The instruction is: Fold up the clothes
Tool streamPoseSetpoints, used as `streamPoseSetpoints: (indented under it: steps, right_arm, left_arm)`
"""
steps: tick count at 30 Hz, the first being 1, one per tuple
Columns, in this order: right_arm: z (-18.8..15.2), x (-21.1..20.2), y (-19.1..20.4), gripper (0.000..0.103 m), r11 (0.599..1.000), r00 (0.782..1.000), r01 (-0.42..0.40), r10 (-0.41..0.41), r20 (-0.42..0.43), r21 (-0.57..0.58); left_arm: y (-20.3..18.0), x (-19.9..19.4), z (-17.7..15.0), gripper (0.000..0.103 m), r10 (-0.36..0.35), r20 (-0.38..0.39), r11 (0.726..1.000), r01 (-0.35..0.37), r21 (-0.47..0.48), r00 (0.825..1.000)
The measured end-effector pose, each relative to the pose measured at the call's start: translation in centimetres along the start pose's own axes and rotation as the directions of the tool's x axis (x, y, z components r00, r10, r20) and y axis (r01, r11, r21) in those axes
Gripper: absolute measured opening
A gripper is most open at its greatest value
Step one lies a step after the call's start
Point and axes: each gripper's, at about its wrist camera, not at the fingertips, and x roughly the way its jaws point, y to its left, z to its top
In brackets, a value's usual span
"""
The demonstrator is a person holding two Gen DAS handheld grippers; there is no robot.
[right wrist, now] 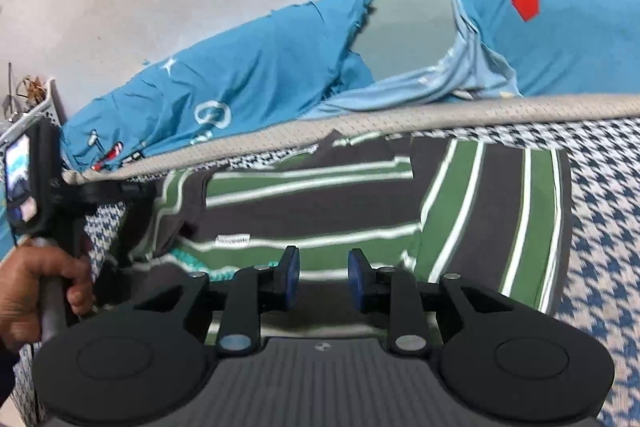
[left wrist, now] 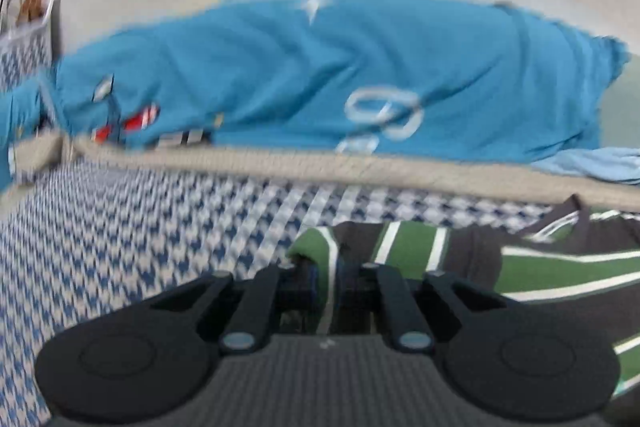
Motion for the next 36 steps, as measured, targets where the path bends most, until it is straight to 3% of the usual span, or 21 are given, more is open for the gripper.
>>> streamPoseSetpoints:
  steps: [3, 4, 5, 7, 10, 12, 22, 25, 33, 36]
  right_arm:
    - [0.8, 0.9, -0.4, 0.026, 1.0, 1.0, 0.01, -0.01, 0.016, -0.016]
    - [1.0, 1.1, -0.5, 0.026, 1.0, 1.0, 0.013, -0.013, 0.022, -0.022]
    - [1.3, 1.4, -0.7, 0.026, 0.999, 0.999, 0.018, -0.017, 0.028, -0.034]
    - [1.9, 2.1, -1.0, 0.026, 0.998, 0.999, 0.027, -0.025, 0.041, -0.049]
    - [2.8, 3.2, -1.8, 0.026, 0.999, 0.999, 0.019, -0.016, 0.045, -0.048]
    - [3.3, 4.0, -2.1, 0.026, 0.998, 0.999, 0.022, -0.02, 0.045, -0.051]
    - [5.1, 6.8, -2.6, 0.027, 0.997, 0.999, 0.01, -0.007, 0.037, -0.074]
    - [5.5, 7.4, -3.0, 0.036, 0.997, 0.999, 0.011, -0.009, 0.035, -0.081]
    - [7.0, 9.4, -3.0, 0.039, 0.994, 0.999, 0.018, -0.013, 0.041, -0.111]
    - [7.5, 10.4, -2.9, 0.045, 0.993, 0.999, 0.011, -0.005, 0.045, -0.117]
  left_arm:
    - [1.3, 0.7, 0.1, 0.024, -0.023, -0.061, 0.994, 0.016, -0.107, 0.998]
    - [1.7, 0.7, 0.2, 0.033, -0.011, -0.068, 0.991, 0.002, -0.136, 0.998]
    - [2.1, 0.6, 0.4, 0.052, 0.001, -0.074, 0.986, -0.013, -0.165, 0.997]
    - [3.1, 0.3, 0.6, 0.073, 0.022, -0.074, 0.971, -0.039, -0.234, 0.997]
    - [4.5, 0.0, 0.9, 0.074, -0.013, -0.068, 0.943, -0.01, -0.331, 0.998]
    - [4.7, -0.3, 0.9, 0.074, -0.012, -0.063, 0.938, -0.011, -0.347, 0.998]
    - [3.4, -0.1, 0.7, 0.076, 0.006, -0.08, 0.957, -0.029, -0.289, 0.997]
    - [3.2, -0.1, 0.5, 0.077, 0.001, -0.087, 0.96, -0.025, -0.28, 0.996]
    - [2.1, -0.5, -0.3, 0.082, 0.002, -0.089, 0.976, -0.021, -0.219, 0.996]
    - [1.9, -0.6, -0.6, 0.082, 0.004, -0.095, 0.979, -0.023, -0.202, 0.995]
